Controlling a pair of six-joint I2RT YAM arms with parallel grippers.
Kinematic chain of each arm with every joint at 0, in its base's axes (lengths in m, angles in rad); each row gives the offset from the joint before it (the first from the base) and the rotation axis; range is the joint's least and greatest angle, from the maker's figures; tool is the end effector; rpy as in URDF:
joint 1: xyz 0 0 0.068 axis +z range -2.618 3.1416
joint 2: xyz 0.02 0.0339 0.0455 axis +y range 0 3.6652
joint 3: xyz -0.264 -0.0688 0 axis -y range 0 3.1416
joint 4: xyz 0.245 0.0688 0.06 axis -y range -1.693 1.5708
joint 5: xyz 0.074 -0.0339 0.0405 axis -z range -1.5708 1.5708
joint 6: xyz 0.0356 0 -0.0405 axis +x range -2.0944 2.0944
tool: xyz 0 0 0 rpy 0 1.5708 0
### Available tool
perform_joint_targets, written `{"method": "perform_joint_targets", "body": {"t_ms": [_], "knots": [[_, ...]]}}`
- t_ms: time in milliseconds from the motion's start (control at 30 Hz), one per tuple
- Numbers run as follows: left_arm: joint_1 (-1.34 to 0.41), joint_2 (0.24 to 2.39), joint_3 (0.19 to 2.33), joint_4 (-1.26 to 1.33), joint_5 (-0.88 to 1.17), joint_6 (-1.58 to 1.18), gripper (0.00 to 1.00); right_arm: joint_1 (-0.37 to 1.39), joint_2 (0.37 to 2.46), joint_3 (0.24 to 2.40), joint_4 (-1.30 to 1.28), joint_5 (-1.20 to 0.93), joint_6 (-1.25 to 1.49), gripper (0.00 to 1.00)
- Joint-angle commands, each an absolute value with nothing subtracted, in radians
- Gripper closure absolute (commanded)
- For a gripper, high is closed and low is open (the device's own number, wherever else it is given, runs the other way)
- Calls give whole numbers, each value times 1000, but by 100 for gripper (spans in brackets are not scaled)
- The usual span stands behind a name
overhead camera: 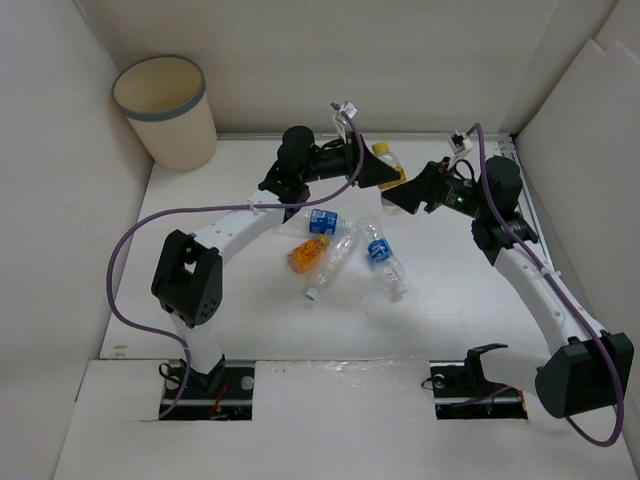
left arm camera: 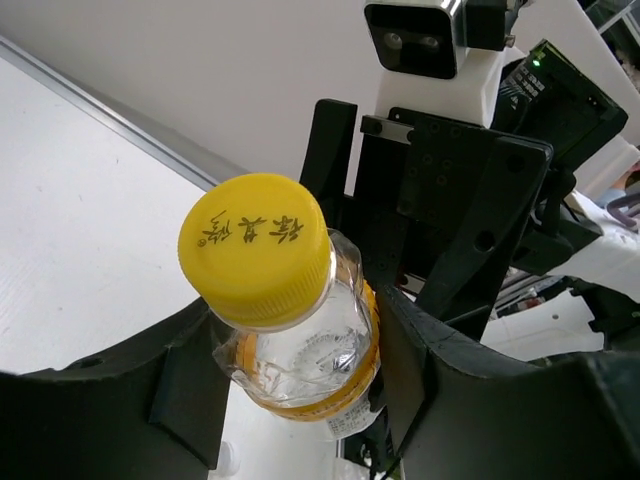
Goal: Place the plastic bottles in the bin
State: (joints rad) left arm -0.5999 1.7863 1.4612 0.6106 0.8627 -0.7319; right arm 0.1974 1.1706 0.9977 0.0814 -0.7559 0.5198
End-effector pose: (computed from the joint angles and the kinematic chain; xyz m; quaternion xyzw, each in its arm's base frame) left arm 0.3322 -0.2600 0.3774 0.2981 0.5653 -0.6463 0.4170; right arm 0.2583 0.0766 0.3645 -0.1353 0.7176 0.4751 0.4909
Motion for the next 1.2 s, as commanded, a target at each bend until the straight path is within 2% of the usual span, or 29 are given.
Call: {"method": "perform_joint_targets", "body": {"t_ms": [0, 133, 300, 467, 633, 767, 933, 1133, 1167], "knots": [[-583, 1792, 1494, 687, 746, -764, 100, 221, 1127, 996, 181, -844, 518, 2], [-535, 1782, 1525, 623, 687, -764, 100, 193, 1109, 965, 181, -821, 518, 0], [-390, 1805, 1744, 405, 615, -701, 100, 141, 1077, 940, 34, -632, 468, 0], [-207, 1877, 1952, 272, 574, -726, 100, 150, 1086, 940, -28, -568, 459, 0], [-4, 1951, 2182, 98, 344, -674, 100, 187, 1086, 940, -48, -513, 437, 0], [109, 1977, 2181, 112, 131, -678, 100, 221, 1097, 949, -57, -503, 419, 0], [149, 2015, 2172, 179, -124, -611, 100, 255, 1106, 939, -57, -480, 419, 0], [149, 2160, 2367, 112, -349, -517, 100, 288, 1085, 939, -77, -442, 400, 0], [149, 2195, 2382, 103, -377, -526, 88, 301, 1075, 948, -89, -424, 400, 0]]}}
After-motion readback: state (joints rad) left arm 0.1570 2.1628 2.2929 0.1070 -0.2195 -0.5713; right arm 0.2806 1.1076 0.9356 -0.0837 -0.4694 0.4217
